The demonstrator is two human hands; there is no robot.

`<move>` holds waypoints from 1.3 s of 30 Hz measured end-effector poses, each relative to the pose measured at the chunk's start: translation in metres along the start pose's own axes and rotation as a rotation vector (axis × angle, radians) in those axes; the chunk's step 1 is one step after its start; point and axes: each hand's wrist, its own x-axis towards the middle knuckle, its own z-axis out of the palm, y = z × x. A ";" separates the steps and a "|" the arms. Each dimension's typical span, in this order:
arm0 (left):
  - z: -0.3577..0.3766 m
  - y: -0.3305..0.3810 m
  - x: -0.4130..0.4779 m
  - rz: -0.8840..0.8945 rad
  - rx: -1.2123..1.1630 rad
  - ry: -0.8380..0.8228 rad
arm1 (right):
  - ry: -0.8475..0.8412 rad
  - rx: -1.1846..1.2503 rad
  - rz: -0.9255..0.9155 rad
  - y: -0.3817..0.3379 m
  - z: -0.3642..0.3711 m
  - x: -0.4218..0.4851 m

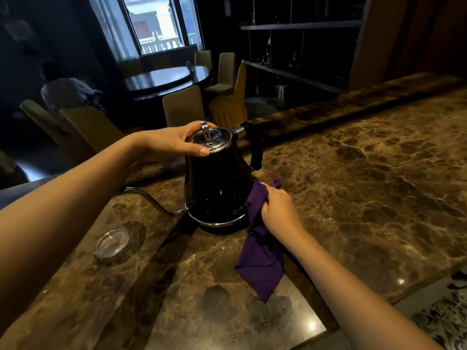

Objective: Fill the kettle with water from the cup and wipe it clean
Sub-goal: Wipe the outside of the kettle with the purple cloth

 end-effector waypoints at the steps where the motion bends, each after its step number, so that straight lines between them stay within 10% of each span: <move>1: 0.000 0.000 0.000 -0.011 0.003 -0.006 | 0.057 0.047 0.006 -0.006 0.000 -0.005; 7: 0.001 -0.006 0.003 -0.001 -0.021 0.035 | 0.274 0.222 -0.394 -0.075 0.024 -0.037; 13: -0.001 -0.010 0.004 -0.029 -0.006 0.036 | 0.087 -0.600 -0.825 -0.039 0.032 -0.026; 17: -0.002 -0.009 0.004 -0.019 0.022 0.036 | -0.157 -0.729 -1.044 -0.045 0.020 -0.010; 29: -0.004 -0.017 0.005 -0.060 0.076 0.060 | -0.325 -0.601 -0.851 -0.008 0.005 -0.053; 39: -0.003 -0.016 0.005 -0.036 0.034 0.049 | 0.125 -0.372 -0.449 -0.016 -0.052 -0.054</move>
